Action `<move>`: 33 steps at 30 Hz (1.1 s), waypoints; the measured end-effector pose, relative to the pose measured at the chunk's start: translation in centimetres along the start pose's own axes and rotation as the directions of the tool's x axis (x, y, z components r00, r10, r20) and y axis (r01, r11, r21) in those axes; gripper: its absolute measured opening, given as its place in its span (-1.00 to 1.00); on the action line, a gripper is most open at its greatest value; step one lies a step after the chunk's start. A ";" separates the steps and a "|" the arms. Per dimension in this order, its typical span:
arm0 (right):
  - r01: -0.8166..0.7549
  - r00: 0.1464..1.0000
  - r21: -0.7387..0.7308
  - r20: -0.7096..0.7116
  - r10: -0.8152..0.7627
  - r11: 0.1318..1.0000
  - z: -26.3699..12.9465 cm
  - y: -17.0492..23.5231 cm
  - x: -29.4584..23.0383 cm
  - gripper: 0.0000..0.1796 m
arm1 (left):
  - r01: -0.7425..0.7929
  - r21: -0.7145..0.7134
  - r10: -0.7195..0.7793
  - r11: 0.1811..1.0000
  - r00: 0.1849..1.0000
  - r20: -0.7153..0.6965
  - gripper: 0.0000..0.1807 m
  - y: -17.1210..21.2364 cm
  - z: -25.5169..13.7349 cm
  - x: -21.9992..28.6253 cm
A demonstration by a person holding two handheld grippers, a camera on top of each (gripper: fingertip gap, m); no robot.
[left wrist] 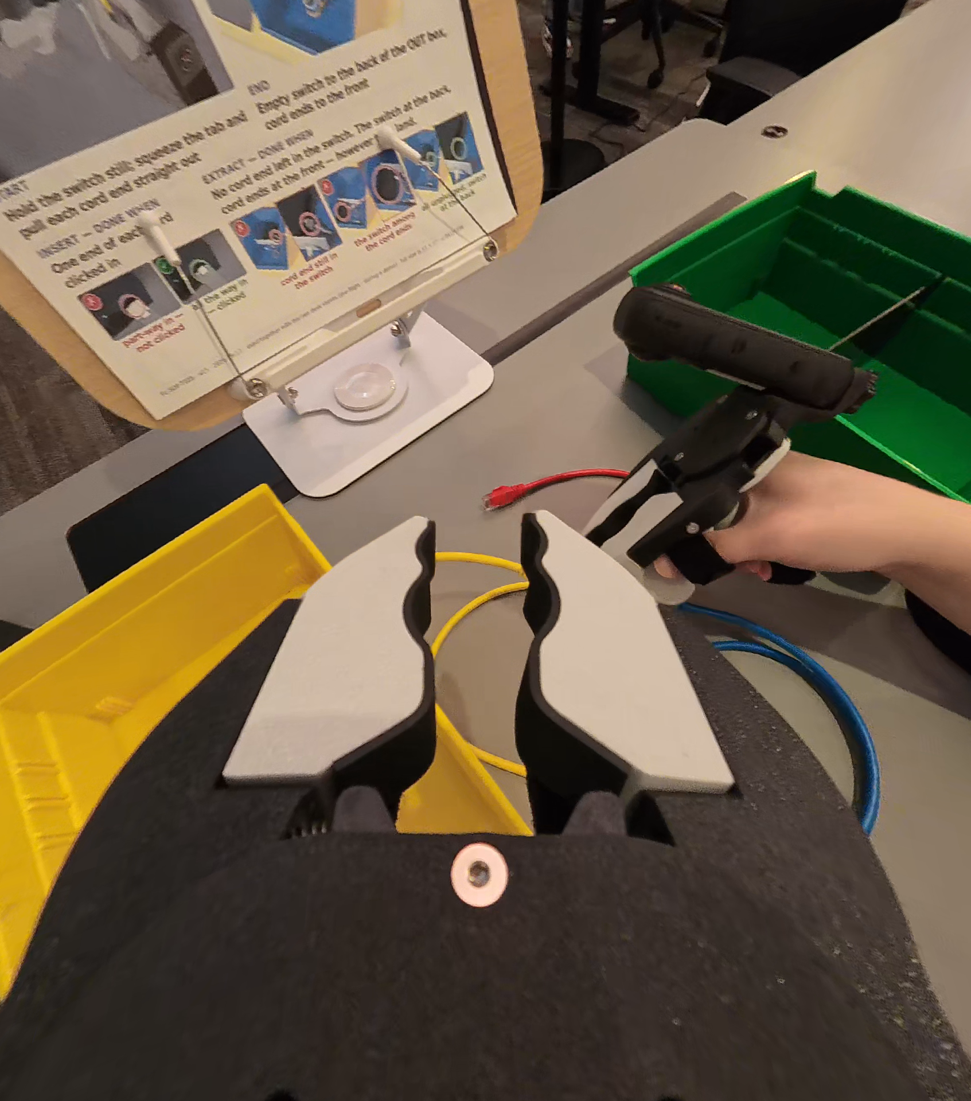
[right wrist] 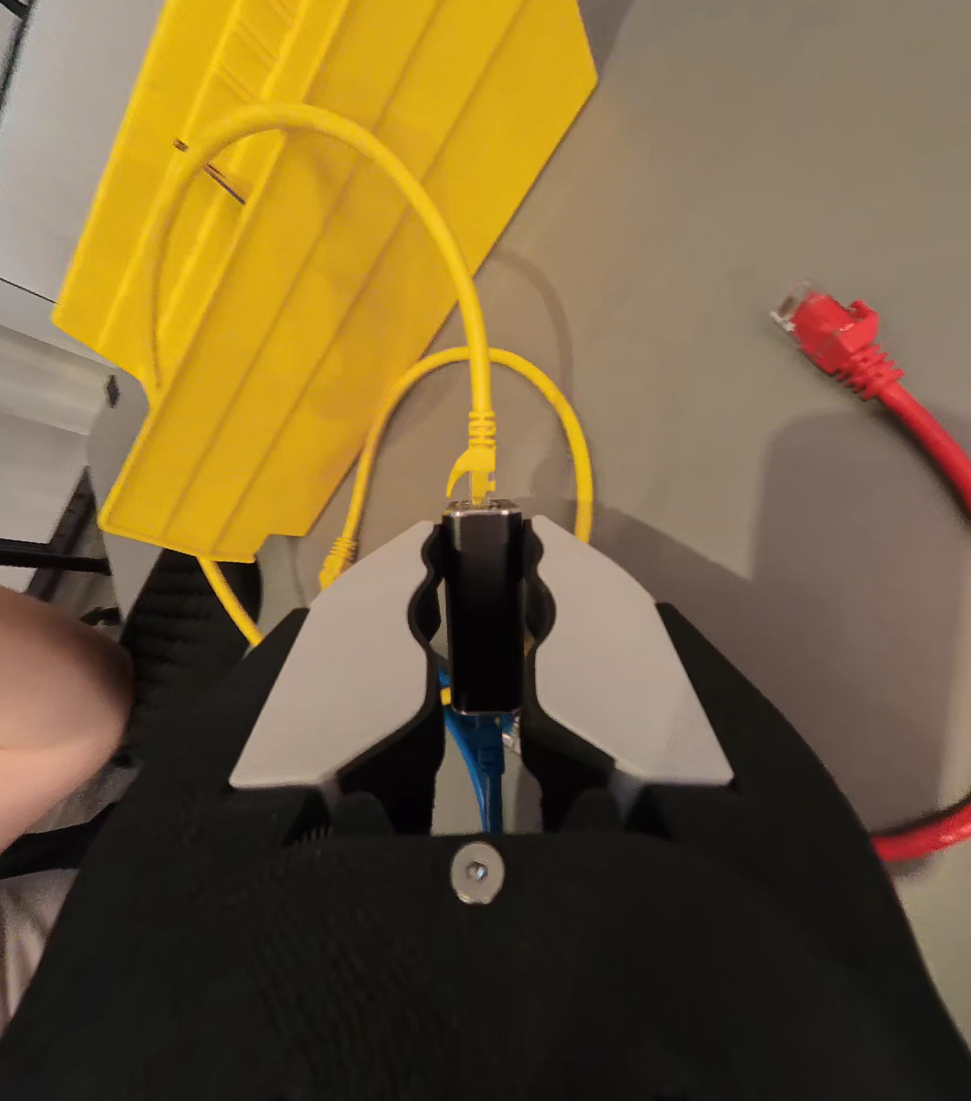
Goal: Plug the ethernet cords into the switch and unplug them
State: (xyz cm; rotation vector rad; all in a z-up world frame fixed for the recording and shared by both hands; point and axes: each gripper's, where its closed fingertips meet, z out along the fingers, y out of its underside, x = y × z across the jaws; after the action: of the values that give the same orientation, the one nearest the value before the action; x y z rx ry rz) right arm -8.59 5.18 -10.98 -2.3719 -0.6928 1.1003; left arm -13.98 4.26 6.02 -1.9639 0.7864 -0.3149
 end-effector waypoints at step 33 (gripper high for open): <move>0.025 0.963 0.253 0.255 -0.092 0.967 -9.2 -4.8 -5.2 -0.72 | 0.253 -0.364 -0.407 0.896 0.796 -0.449 -1.00 9.1 -0.7 -2.0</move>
State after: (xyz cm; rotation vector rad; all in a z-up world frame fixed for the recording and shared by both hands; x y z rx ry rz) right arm -5.51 4.20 0.16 -2.0027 -0.6655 1.4068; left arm -19.45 2.08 -1.23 -2.3328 0.8461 -1.0313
